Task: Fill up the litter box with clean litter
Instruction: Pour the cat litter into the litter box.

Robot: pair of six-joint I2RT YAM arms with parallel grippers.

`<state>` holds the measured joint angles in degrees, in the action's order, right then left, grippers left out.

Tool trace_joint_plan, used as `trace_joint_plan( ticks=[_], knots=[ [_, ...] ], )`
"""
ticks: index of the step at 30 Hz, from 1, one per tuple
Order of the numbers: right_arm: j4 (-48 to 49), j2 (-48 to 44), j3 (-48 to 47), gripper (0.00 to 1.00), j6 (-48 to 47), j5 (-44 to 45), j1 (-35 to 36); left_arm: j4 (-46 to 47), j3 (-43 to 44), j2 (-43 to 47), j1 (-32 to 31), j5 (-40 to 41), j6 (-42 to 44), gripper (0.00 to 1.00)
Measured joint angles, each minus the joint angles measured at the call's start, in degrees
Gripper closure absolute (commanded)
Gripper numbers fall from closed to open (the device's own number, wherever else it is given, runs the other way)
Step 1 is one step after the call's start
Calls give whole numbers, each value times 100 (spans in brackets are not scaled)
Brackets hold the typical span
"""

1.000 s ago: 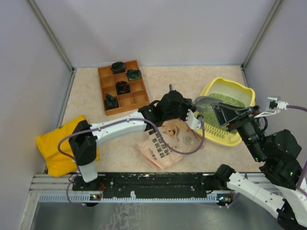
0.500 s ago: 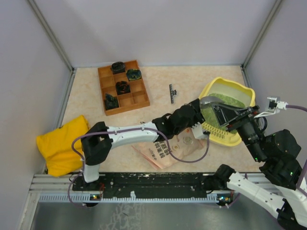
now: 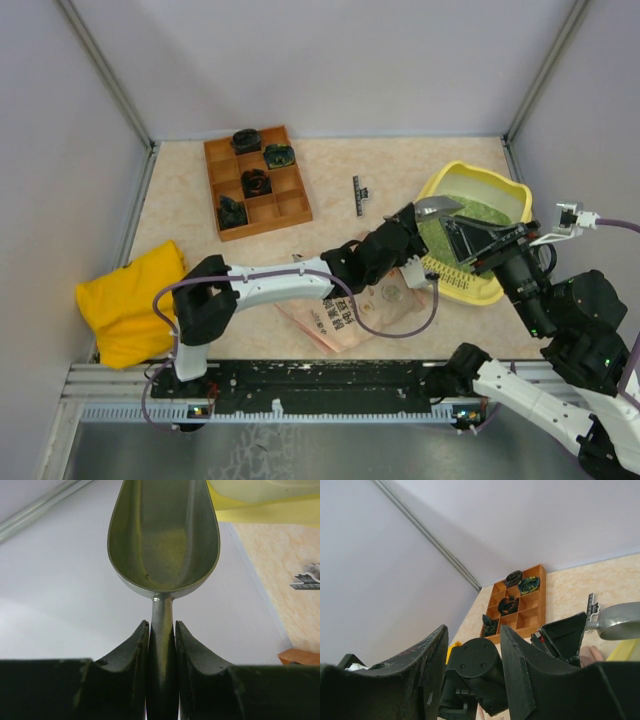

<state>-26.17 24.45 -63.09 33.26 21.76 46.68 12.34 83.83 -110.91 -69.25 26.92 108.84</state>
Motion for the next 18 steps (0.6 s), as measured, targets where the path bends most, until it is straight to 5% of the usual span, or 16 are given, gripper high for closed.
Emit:
trace_joint_plan(
  ticks=[18],
  knots=[
    [-83, 76, 297, 53, 107, -203, 0, -2000, 162, 1043, 1001, -256, -4513, 100]
  ],
)
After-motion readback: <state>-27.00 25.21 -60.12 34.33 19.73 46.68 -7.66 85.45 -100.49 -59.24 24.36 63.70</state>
